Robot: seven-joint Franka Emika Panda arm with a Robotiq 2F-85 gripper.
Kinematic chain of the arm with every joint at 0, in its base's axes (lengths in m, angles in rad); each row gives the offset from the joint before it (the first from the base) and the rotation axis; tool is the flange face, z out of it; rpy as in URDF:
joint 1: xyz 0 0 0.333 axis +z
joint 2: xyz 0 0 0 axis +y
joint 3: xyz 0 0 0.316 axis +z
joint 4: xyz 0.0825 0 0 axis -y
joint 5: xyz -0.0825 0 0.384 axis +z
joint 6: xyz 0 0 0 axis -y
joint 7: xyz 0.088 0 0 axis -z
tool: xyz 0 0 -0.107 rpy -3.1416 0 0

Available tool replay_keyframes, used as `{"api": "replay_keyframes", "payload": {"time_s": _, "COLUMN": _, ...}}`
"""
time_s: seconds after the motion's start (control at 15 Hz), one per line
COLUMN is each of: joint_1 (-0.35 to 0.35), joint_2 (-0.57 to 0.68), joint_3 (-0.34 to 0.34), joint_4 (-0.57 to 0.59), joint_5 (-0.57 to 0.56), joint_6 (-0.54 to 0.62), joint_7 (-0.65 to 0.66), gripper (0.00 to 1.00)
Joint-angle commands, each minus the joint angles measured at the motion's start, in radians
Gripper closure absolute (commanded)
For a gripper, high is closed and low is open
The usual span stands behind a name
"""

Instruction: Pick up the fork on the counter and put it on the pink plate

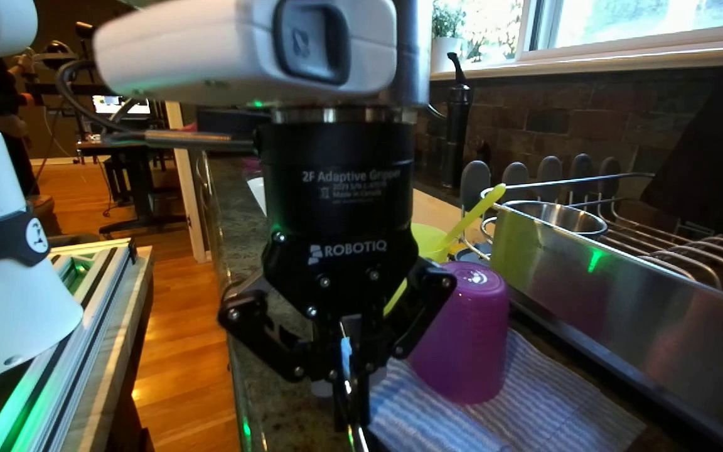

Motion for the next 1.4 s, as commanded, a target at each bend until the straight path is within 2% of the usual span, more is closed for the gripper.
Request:
{"api": "replay_keyframes", "payload": {"time_s": 0.0, "joint_1": -0.009, "joint_2": -0.096, "joint_3": 0.003, "joint_4": -0.023, "joint_5": 0.02, "joint_6": -0.015, "joint_7": -0.064, "gripper": 0.98}}
{"api": "replay_keyframes", "payload": {"time_s": 0.67, "joint_1": -0.031, "joint_2": -0.248, "joint_3": 0.045, "joint_4": -0.015, "joint_5": 0.126, "joint_6": -0.065, "joint_7": -0.215, "gripper": 0.98}}
{"api": "replay_keyframes", "payload": {"time_s": 0.87, "joint_1": -0.043, "joint_2": -0.322, "joint_3": 0.068, "joint_4": -0.02, "joint_5": 0.156, "joint_6": -0.125, "joint_7": -0.236, "gripper": 0.98}}
{"api": "replay_keyframes", "payload": {"time_s": 1.0, "joint_1": -0.03, "joint_2": -0.382, "joint_3": 0.071, "joint_4": -0.019, "joint_5": 0.203, "joint_6": -0.183, "joint_7": -0.276, "gripper": 0.98}}
{"api": "replay_keyframes", "payload": {"time_s": 1.13, "joint_1": -0.014, "joint_2": -0.442, "joint_3": 0.081, "joint_4": -0.02, "joint_5": 0.237, "joint_6": -0.185, "joint_7": -0.341, "gripper": 0.98}}
{"api": "replay_keyframes", "payload": {"time_s": 1.33, "joint_1": 0.024, "joint_2": -0.517, "joint_3": 0.13, "joint_4": -0.02, "joint_5": 0.27, "joint_6": -0.226, "joint_7": -0.453, "gripper": 0.98}}
